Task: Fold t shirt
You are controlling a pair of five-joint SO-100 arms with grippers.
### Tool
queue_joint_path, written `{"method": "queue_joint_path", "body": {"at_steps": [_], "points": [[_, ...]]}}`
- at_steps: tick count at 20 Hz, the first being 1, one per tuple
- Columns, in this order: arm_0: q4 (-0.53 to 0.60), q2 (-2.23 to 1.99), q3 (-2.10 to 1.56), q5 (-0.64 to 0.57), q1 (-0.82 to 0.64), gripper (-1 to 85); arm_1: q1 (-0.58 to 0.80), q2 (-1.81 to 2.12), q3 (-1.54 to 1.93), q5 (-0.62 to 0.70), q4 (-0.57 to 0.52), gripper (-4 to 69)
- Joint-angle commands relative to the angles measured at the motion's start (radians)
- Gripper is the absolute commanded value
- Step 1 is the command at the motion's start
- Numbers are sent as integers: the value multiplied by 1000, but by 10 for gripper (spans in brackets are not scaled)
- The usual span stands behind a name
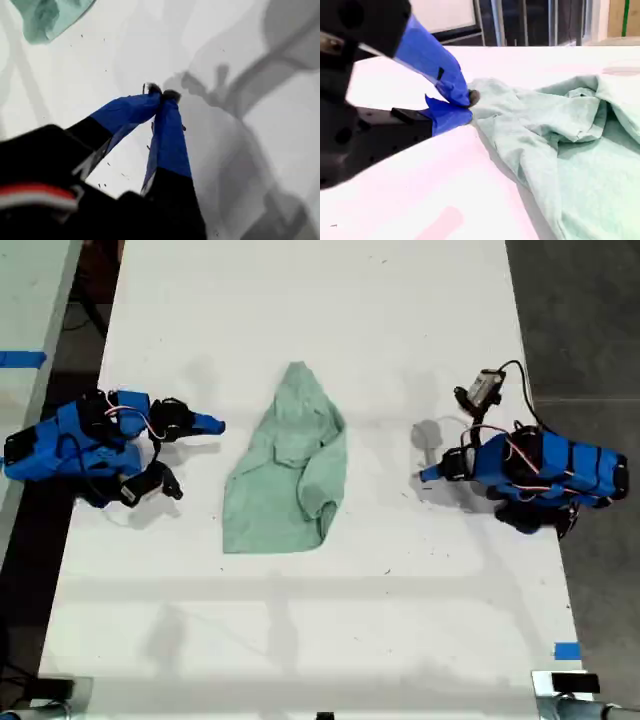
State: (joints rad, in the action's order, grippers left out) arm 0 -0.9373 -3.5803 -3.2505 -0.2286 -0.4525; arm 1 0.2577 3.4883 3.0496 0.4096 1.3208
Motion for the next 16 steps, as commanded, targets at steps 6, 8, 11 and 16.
{"method": "queue_joint_path", "body": {"at_steps": [6,8,11,16], "points": [[-265,1315,1057,514,572,181,2,14,61,-17,5,10],[-268,1422,1097,577,653,209,0,14,61,-15,5,10],[-241,1534,1091,592,676,220,0,14,61,-15,5,10],[-218,1557,1006,641,630,217,0,14,61,-17,5,10]]}}
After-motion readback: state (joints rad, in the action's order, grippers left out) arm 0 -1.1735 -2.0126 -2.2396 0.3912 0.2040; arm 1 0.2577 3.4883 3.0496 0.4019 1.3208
